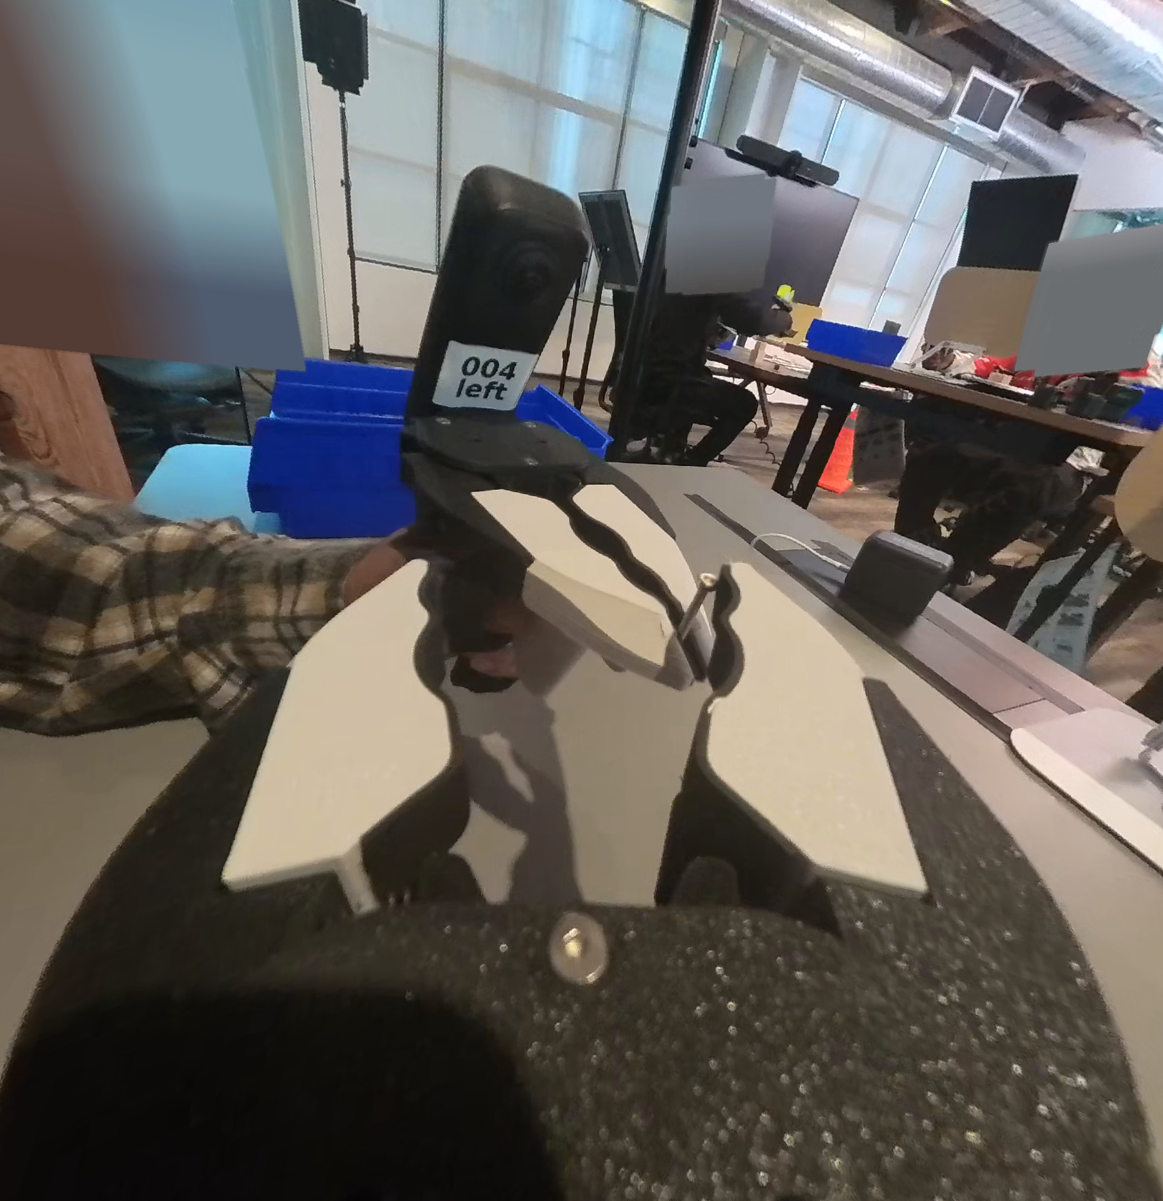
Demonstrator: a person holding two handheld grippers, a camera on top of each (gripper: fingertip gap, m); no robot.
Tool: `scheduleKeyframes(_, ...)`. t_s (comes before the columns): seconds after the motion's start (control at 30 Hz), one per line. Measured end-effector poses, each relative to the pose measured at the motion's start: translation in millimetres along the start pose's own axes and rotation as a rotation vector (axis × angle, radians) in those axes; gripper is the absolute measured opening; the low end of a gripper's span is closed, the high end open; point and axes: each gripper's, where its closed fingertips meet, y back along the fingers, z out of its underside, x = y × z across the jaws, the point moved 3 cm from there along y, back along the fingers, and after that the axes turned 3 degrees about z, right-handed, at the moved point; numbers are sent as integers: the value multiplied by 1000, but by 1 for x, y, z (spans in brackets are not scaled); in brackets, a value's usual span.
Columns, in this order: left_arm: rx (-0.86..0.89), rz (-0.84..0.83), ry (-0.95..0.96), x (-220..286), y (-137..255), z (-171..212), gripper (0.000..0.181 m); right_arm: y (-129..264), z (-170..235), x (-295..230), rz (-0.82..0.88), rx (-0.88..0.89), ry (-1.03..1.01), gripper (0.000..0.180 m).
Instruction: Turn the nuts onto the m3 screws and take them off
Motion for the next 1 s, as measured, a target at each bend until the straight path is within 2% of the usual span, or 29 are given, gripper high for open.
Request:
scheduleKeyframes(0.07,12,-27,14,-5,3,-1,1,3,0,-2,2,3,-1,77)
scheduleKeyframes(0.1,19,-33,25,-8,6,-3,1,5,0,-6,-27,4,-1,61)
scheduleKeyframes(0.2,29,-31,19,-9,9,-5,1,9,-4,3,43,24,-4,73)
scheduleKeyframes(0.33,24,0,-2,-1,4,-5,1,10,-8,10,39,26,-35,77)
scheduleKeyframes(0.5,25,17,-18,3,3,-5,1,7,-9,8,-14,21,-31,71)
scheduleKeyframes(0.67,10,33,-14,4,1,-3,1,-2,-6,0,-66,3,-26,74)
scheduleKeyframes(0.83,4,12,21,-1,3,-1,1,0,-1,0,-32,-5,-10,77)
scheduleKeyframes(1.0,-1,16,10,1,2,-2,1,5,-3,4,-14,-2,-23,72)
